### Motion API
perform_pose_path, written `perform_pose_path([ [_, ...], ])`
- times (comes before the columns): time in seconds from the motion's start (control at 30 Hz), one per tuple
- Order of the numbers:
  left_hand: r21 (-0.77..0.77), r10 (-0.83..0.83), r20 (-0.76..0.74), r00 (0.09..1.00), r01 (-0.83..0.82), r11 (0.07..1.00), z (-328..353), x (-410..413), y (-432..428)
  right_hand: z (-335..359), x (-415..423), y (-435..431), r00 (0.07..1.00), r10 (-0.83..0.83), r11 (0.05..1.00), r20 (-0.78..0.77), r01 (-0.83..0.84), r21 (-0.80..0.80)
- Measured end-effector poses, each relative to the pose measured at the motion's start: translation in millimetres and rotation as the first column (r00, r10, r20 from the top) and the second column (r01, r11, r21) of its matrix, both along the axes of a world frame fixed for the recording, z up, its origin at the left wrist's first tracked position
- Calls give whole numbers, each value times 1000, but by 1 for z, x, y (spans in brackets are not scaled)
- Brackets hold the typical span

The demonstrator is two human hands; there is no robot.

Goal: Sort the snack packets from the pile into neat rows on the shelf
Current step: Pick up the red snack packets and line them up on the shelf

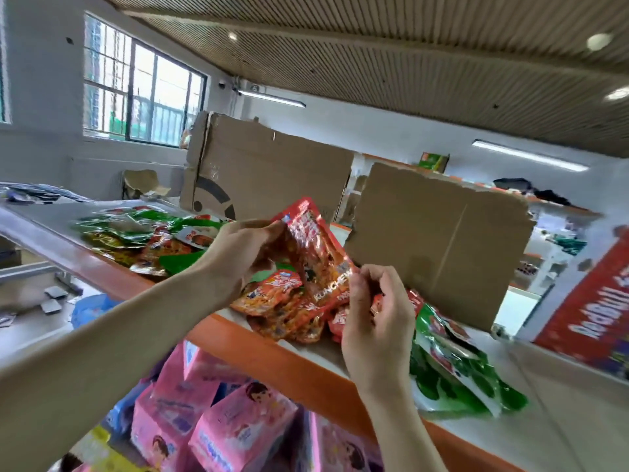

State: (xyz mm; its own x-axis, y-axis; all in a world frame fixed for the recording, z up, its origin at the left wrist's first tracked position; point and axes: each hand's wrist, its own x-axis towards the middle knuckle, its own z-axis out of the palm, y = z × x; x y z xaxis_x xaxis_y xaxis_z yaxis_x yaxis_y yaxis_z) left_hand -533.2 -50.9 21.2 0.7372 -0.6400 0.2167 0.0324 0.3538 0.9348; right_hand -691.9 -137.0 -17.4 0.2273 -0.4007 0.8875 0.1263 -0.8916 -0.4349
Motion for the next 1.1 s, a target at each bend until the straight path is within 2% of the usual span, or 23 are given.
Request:
perform_pose_path([
  [0.1, -44, 27, 139, 990, -21, 999, 13, -9, 1, -3, -9, -5, 999, 3, 997, -52, 2, 78],
  [0.2, -16, 89, 394, 915, -90, 996, 27, -19, 2, -5, -17, -7, 979, 56, 979, -196, -16, 201],
  [0.3, -7, 69, 558, 827, -79, 997, 39, -37, 2, -1, -27, -6, 965, -6, 981, -261, 55, 184],
  [0.4, -8, 41, 655, 754, -48, 999, 46, -51, -2, 3, -38, -6, 957, -80, 979, -279, 129, 159],
  [0.6, -6, -74, 690, 720, 108, 994, 47, -80, -22, 0, -73, -11, 912, -218, 939, -348, 293, 181],
  [0.77, 12, -211, 667, 715, 274, 962, 43, -110, -46, 5, -121, -5, 826, -332, 874, -456, 451, 182],
  [0.93, 35, -352, 652, 671, 436, 899, 41, -163, -72, 12, -181, -2, 718, -482, 766, -503, 623, 156],
  [1.1, 38, -450, 637, 626, 558, 829, 35, -224, -93, 9, -247, -2, 640, -546, 662, -540, 725, 190],
])
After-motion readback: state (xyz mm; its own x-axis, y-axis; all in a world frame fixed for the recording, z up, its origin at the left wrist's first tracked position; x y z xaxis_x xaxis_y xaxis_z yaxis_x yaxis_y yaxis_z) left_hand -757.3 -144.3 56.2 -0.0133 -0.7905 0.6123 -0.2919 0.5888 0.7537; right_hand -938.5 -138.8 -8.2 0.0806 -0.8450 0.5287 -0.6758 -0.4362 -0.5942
